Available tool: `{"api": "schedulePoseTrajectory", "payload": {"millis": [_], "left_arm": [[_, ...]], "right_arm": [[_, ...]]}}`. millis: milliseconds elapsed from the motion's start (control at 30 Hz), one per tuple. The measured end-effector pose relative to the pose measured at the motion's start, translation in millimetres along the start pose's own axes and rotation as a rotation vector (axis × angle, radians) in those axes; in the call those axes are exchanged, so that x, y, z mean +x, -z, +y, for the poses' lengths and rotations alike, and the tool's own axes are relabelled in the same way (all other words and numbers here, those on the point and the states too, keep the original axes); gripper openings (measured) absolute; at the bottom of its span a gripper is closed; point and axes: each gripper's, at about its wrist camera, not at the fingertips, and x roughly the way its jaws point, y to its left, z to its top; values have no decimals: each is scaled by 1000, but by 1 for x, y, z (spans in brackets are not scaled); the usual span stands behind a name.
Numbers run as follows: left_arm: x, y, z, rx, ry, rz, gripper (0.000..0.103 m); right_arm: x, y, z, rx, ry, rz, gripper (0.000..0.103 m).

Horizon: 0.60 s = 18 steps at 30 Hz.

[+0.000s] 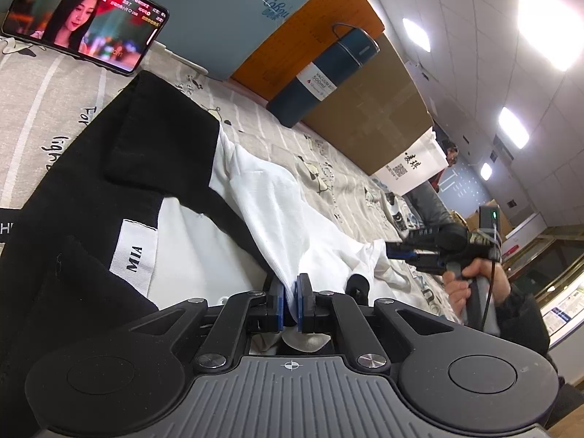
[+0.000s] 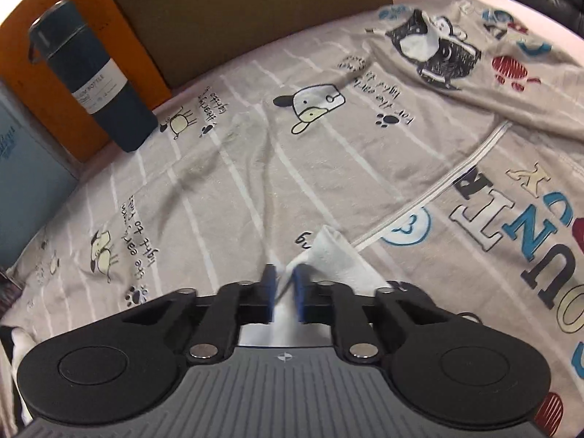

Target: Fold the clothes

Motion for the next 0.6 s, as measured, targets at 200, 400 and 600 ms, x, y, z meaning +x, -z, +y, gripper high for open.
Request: {"api": "schedulePoseTrajectory", "payload": {"millis": [200,400,600], "left_arm": [[-1,1,1,-11,1,-9,6],[-2,1,4,-30,8,-14,6],[-4,1,3,-24,-14,-30,6]], "right_arm": [[-48,24,-33,123,-207,-220,3],[-100,102,-60,204,-309,-441,3],[-105,154,-78,227,-280,-450,5]]}}
